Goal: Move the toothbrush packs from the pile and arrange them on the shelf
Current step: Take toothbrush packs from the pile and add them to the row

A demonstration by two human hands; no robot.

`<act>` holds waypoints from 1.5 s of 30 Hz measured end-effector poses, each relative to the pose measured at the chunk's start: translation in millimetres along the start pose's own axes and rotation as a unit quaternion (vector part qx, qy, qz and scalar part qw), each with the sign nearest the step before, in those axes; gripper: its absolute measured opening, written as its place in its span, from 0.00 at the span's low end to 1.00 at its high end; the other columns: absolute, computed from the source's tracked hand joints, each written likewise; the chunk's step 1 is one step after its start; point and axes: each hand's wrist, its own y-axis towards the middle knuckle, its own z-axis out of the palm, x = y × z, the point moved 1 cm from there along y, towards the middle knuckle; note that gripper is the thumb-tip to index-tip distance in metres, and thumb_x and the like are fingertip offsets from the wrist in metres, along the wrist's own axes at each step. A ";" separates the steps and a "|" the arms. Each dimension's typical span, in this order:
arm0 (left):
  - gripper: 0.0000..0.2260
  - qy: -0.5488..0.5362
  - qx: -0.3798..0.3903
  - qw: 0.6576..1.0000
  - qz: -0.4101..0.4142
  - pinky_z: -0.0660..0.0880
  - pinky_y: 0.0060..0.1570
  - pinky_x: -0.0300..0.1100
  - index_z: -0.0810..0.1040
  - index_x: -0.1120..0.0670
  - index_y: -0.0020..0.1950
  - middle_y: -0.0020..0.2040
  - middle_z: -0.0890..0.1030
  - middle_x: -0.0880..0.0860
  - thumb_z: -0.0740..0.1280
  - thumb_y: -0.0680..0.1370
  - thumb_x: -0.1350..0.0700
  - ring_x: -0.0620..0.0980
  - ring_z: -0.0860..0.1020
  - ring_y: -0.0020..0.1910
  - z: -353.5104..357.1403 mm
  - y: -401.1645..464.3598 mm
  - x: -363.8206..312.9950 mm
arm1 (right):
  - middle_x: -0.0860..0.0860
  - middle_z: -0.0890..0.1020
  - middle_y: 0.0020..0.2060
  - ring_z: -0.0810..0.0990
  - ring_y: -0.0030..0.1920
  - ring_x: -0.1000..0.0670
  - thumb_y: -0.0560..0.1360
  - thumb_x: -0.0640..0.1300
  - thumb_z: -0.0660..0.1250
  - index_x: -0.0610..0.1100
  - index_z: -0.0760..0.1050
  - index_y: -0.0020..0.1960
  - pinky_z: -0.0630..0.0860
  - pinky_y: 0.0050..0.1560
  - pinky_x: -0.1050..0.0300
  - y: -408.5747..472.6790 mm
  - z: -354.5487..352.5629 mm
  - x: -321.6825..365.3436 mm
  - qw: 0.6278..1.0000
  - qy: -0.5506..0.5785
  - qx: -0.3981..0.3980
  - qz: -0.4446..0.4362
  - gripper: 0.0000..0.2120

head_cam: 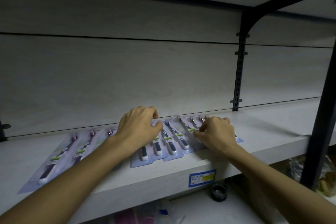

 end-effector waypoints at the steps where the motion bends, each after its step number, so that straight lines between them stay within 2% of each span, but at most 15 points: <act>1: 0.11 -0.001 0.000 1.000 0.000 0.71 0.46 0.43 0.77 0.50 0.53 0.51 0.80 0.50 0.63 0.74 0.49 0.53 0.76 0.52 0.5 -0.1 -0.5 | 0.47 0.82 0.45 0.71 0.54 0.42 0.70 0.54 0.69 0.46 0.83 0.45 0.72 0.50 0.51 0.7 0.3 -0.2 1.000 -0.001 -0.001 -0.002 0.12; 5: 0.11 -0.002 0.011 1.000 -0.005 0.71 0.46 0.43 0.76 0.50 0.53 0.50 0.80 0.51 0.64 0.75 0.48 0.53 0.76 0.51 5.6 -2.9 -3.8 | 0.47 0.81 0.42 0.72 0.52 0.42 0.69 0.55 0.70 0.44 0.80 0.38 0.73 0.51 0.50 0.6 3.0 -2.4 1.000 -0.004 0.011 -0.004 0.14; 10: 0.11 0.002 0.019 1.000 -0.006 0.71 0.46 0.43 0.76 0.50 0.54 0.51 0.80 0.50 0.64 0.75 0.48 0.52 0.76 0.51 7.9 -4.0 -7.1 | 0.47 0.81 0.43 0.71 0.52 0.43 0.68 0.60 0.70 0.44 0.80 0.37 0.73 0.53 0.50 -1.6 4.0 -6.8 0.999 -0.030 0.013 -0.018 0.18; 15: 0.11 -0.003 0.023 1.000 -0.010 0.74 0.48 0.44 0.76 0.50 0.54 0.50 0.80 0.50 0.64 0.75 0.47 0.53 0.76 0.51 7.6 -6.5 -8.7 | 0.47 0.80 0.45 0.71 0.53 0.44 0.68 0.59 0.69 0.44 0.78 0.38 0.72 0.51 0.50 -1.3 0.7 -10.0 0.998 -0.055 -0.004 -0.025 0.17; 19: 0.10 -0.001 0.016 1.000 -0.011 0.72 0.46 0.43 0.76 0.49 0.53 0.50 0.80 0.50 0.64 0.75 0.48 0.53 0.76 0.51 6.9 -12.0 -11.0 | 0.48 0.79 0.43 0.71 0.53 0.44 0.69 0.59 0.69 0.45 0.80 0.39 0.70 0.49 0.51 -3.4 -3.0 -12.5 0.999 -0.037 -0.007 -0.029 0.16; 24: 0.10 0.012 0.008 1.000 -0.017 0.70 0.44 0.42 0.77 0.50 0.54 0.50 0.80 0.50 0.64 0.76 0.47 0.52 0.77 0.50 0.9 -17.0 -18.9 | 0.47 0.82 0.47 0.72 0.54 0.43 0.69 0.57 0.69 0.47 0.82 0.45 0.69 0.48 0.53 -6.5 -20.0 -18.1 0.998 -0.010 -0.021 -0.051 0.14; 26: 0.10 0.015 0.005 1.000 -0.019 0.71 0.45 0.43 0.77 0.50 0.54 0.50 0.80 0.50 0.64 0.76 0.47 0.52 0.77 0.50 -2.4 -20.7 -26.2 | 0.48 0.82 0.48 0.73 0.54 0.42 0.70 0.56 0.68 0.47 0.82 0.47 0.68 0.47 0.54 -8.0 -27.6 -23.4 0.997 0.009 -0.033 -0.069 0.14; 32: 0.11 0.023 -0.002 0.999 -0.024 0.74 0.47 0.44 0.76 0.50 0.55 0.51 0.80 0.51 0.64 0.76 0.47 0.52 0.77 0.50 -15.8 -43.4 -54.7 | 0.48 0.83 0.45 0.78 0.48 0.43 0.70 0.57 0.67 0.48 0.81 0.49 0.76 0.45 0.52 -17.6 -50.4 -28.2 0.984 0.076 -0.064 -0.150 0.15; 38: 0.10 0.031 -0.033 0.997 -0.062 0.70 0.45 0.44 0.77 0.51 0.53 0.49 0.80 0.51 0.64 0.75 0.48 0.53 0.77 0.51 -34.3 -90.4 -74.0 | 0.48 0.83 0.44 0.79 0.47 0.44 0.72 0.51 0.66 0.45 0.81 0.49 0.75 0.44 0.53 -52.4 -60.4 -15.5 0.961 0.117 -0.070 -0.242 0.12; 42: 0.12 0.078 -0.030 0.990 -0.110 0.70 0.49 0.43 0.76 0.49 0.55 0.53 0.80 0.49 0.64 0.75 0.48 0.52 0.76 0.55 -49.5 -130.9 -70.6 | 0.48 0.83 0.42 0.79 0.44 0.45 0.71 0.52 0.64 0.46 0.82 0.48 0.76 0.43 0.51 -78.1 -52.9 6.2 0.943 0.169 -0.044 -0.283 0.13; 45: 0.13 0.108 -0.024 0.984 -0.141 0.69 0.47 0.43 0.76 0.49 0.57 0.55 0.79 0.49 0.64 0.74 0.47 0.51 0.76 0.56 -70.4 -158.8 -61.6 | 0.48 0.83 0.41 0.79 0.44 0.44 0.69 0.55 0.61 0.47 0.81 0.47 0.76 0.44 0.51 -100.5 -43.7 27.8 0.932 0.200 -0.013 -0.303 0.16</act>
